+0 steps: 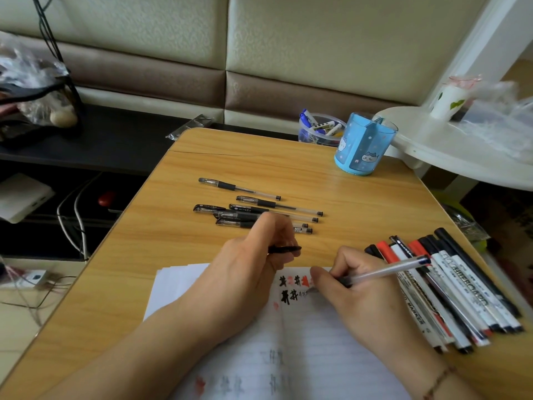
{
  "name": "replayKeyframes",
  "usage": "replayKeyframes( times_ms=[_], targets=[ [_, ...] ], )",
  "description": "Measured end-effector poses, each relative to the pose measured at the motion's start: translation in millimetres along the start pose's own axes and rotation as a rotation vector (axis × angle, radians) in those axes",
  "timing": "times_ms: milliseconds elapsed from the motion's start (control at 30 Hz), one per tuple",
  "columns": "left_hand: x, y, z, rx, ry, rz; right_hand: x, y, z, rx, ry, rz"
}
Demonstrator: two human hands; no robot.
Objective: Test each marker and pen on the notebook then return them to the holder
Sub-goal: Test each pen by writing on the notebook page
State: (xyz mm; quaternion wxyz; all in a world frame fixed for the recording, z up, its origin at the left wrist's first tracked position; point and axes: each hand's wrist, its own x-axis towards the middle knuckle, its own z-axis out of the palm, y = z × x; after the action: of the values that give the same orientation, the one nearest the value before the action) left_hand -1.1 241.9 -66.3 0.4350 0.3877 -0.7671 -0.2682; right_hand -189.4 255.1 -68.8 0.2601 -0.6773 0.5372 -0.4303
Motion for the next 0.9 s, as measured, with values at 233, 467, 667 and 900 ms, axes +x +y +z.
replayKeyframes(
  times_ms=[233, 467, 667, 900],
  targets=[
    [3.5, 1.5, -2.2, 0.158, 0.023, 0.130, 2.3, -0.7, -0.1, 0.015, -0.005, 0.030],
    [3.4, -3.6, -2.2, 0.136, 0.060, 0.053, -5.7, -17.3, -9.2, 0.391, 0.052, 0.113],
    [1.6, -3.3, -1.5, 0.048, 0.092, -0.048, -7.9, -13.0, -15.8, 0.613, -0.025, 0.129],
    [1.6, 1.5, -1.4, 0.029, 0.021, 0.063, -6.7, -16.8, -14.7, 0.580, -0.114, 0.097]
  ],
)
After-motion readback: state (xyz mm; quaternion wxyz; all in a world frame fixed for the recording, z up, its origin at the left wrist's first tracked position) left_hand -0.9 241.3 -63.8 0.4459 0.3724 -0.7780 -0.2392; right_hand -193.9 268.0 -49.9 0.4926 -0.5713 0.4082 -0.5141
